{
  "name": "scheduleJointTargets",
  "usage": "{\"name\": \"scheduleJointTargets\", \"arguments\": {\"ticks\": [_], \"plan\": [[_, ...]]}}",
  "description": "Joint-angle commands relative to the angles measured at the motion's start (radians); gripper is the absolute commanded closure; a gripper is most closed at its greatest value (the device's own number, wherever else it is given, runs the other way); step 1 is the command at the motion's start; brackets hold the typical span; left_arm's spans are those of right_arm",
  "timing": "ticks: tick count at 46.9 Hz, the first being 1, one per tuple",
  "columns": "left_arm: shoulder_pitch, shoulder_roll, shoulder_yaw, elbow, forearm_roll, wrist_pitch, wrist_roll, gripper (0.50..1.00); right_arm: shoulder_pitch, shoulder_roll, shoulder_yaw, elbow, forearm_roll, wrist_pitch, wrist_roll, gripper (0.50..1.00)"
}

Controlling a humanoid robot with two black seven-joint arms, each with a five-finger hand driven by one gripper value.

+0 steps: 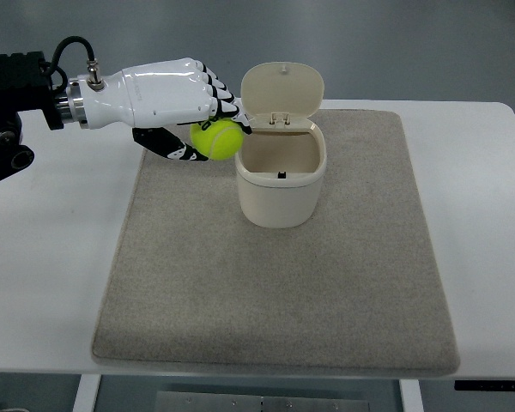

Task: Put tennis ball into box with left hand
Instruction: 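Lift the ball with the left hand and carry it over the cream bin, then open the left hand fingers to drop the ball into the bin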

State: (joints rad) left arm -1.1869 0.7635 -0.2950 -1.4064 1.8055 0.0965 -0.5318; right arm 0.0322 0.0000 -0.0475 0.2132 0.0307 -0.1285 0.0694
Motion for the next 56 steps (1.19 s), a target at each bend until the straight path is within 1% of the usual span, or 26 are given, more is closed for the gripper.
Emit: {"name": "scheduleJointTargets", "arguments": {"ticks": [1,7,12,20,22,25,27,36,37,38,39,44,46,50,51,53,54,56], "plan": [[-0.020,-0.062,0.000,0.038,0.002,-0.026,0.003,1.000,0.000,0.000,0.000,0.000,0.000,0.000,0.000,0.599],[-0.025,-0.098,0.000,0.069,0.005,-0.041,0.007,1.000,0.000,0.000,0.000,0.000,0.000,0.001,0.001,0.599],[-0.025,-0.142,0.000,0.076,0.008,-0.043,0.010,1.000,0.000,0.000,0.000,0.000,0.000,0.001,0.001,0.599],[-0.023,-0.187,0.000,0.129,0.009,-0.043,0.012,0.999,0.000,0.000,0.000,0.000,0.000,0.001,0.001,0.599],[-0.023,-0.199,0.000,0.144,0.012,-0.041,0.013,0.956,0.000,0.000,0.000,0.000,0.000,0.001,0.000,0.599],[-0.022,-0.216,-0.001,0.168,0.040,-0.041,0.013,0.909,0.000,0.000,0.000,0.000,0.000,0.000,0.000,0.599],[-0.019,-0.231,-0.001,0.178,0.057,-0.041,0.013,0.862,0.000,0.000,0.000,0.000,0.000,0.001,0.000,0.599],[-0.014,-0.244,-0.004,0.182,0.064,-0.041,0.013,0.840,0.000,0.000,0.000,0.000,0.000,0.001,0.001,0.599],[-0.014,-0.244,-0.006,0.182,0.064,-0.041,0.013,0.830,0.000,0.000,0.000,0.000,0.000,0.001,0.000,0.599],[-0.013,-0.244,-0.007,0.182,0.061,-0.041,0.013,0.804,0.000,0.000,0.000,0.000,0.000,0.000,0.000,0.599],[-0.013,-0.245,-0.007,0.182,0.058,-0.041,0.013,0.791,0.000,0.000,0.000,0.000,0.000,0.000,0.000,0.599],[-0.008,-0.262,-0.009,0.188,0.051,-0.040,0.013,0.763,0.000,0.000,0.000,0.000,0.000,0.001,0.000,0.599],[-0.008,-0.265,-0.009,0.193,0.051,-0.040,0.015,0.733,0.000,0.000,0.000,0.000,0.000,0.000,0.000,0.599],[-0.007,-0.265,-0.010,0.195,0.045,-0.040,0.015,0.722,0.000,0.000,0.000,0.000,0.000,0.000,0.000,0.599],[-0.007,-0.265,-0.010,0.196,0.043,-0.040,0.015,0.699,0.000,0.000,0.000,0.000,0.000,0.000,0.000,0.599],[-0.008,-0.265,-0.010,0.196,0.043,-0.040,0.015,0.594,0.000,0.000,0.000,0.000,0.000,0.001,0.001,0.599],[-0.008,-0.265,-0.009,0.196,0.043,-0.040,0.015,0.558,0.000,0.000,0.000,0.000,0.000,0.001,0.000,0.599],[-0.007,-0.265,-0.009,0.196,0.043,-0.040,0.015,0.549,0.000,0.000,0.000,0.000,0.000,0.000,0.000,0.599]]}}
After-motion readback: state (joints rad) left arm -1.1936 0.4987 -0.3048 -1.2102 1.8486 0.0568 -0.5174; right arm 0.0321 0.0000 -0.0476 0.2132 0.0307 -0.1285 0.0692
